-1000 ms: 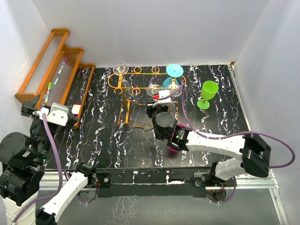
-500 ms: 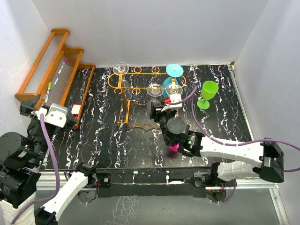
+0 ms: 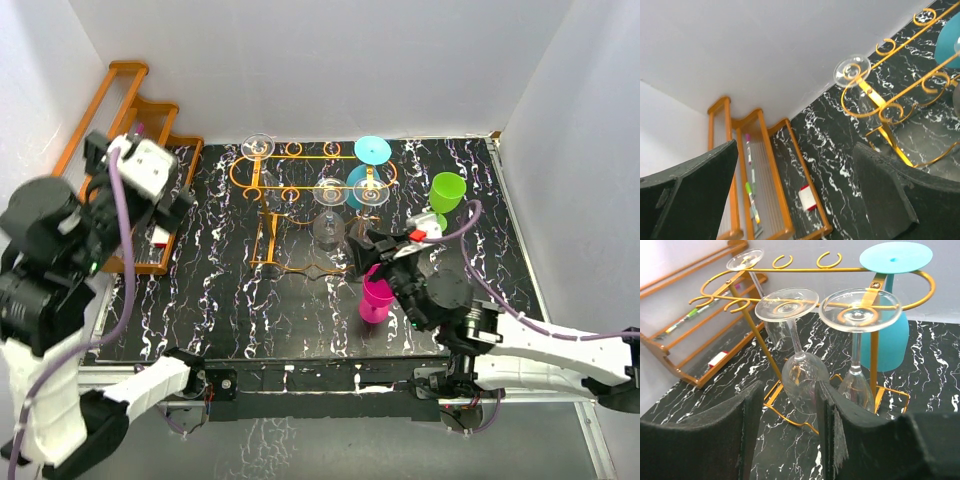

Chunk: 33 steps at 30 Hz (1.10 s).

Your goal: Place the wine glass upside down on the wine glass rack

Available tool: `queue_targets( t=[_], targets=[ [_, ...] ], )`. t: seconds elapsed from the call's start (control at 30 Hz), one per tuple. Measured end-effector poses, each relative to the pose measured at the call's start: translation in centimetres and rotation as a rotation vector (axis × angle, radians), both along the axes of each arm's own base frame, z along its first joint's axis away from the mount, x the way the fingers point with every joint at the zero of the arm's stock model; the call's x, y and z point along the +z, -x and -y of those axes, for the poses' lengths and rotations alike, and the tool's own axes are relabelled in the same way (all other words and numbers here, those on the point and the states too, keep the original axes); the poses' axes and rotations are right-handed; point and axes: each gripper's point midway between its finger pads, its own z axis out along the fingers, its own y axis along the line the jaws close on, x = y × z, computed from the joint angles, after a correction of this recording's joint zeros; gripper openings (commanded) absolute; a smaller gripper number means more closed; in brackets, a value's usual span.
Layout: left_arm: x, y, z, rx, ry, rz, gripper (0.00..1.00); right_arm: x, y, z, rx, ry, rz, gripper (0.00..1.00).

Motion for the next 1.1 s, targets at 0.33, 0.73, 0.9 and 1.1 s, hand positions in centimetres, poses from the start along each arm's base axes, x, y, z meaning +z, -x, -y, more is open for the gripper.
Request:
queue_targets(
  t=[0.33, 0.73, 0.9, 1.1],
  targets=[
    [1.7, -9.2, 4.8, -0.047, 0.045, -0.099, 0.97, 1.4, 1.8, 3.1, 0.066, -0.006, 0.057, 0.6],
    [3.2, -14.9, 1.7, 0.153, 0.117, -0.081, 0.97, 15.4, -1.8, -1.9, 0.012, 0.186, 0.252, 0.98],
    [4.0, -14.6, -0.1, 0.2, 0.136, -0.061, 0.97, 18.0, -17.0, 4.0, -0.109, 0.162, 0.227, 0.98],
    [3.9, -13.8, -1.2, 0.209, 0.149, -0.074, 0.97, 11.8, -25.2, 12.2, -0.237, 0.088, -0.013, 0.91]
  ],
)
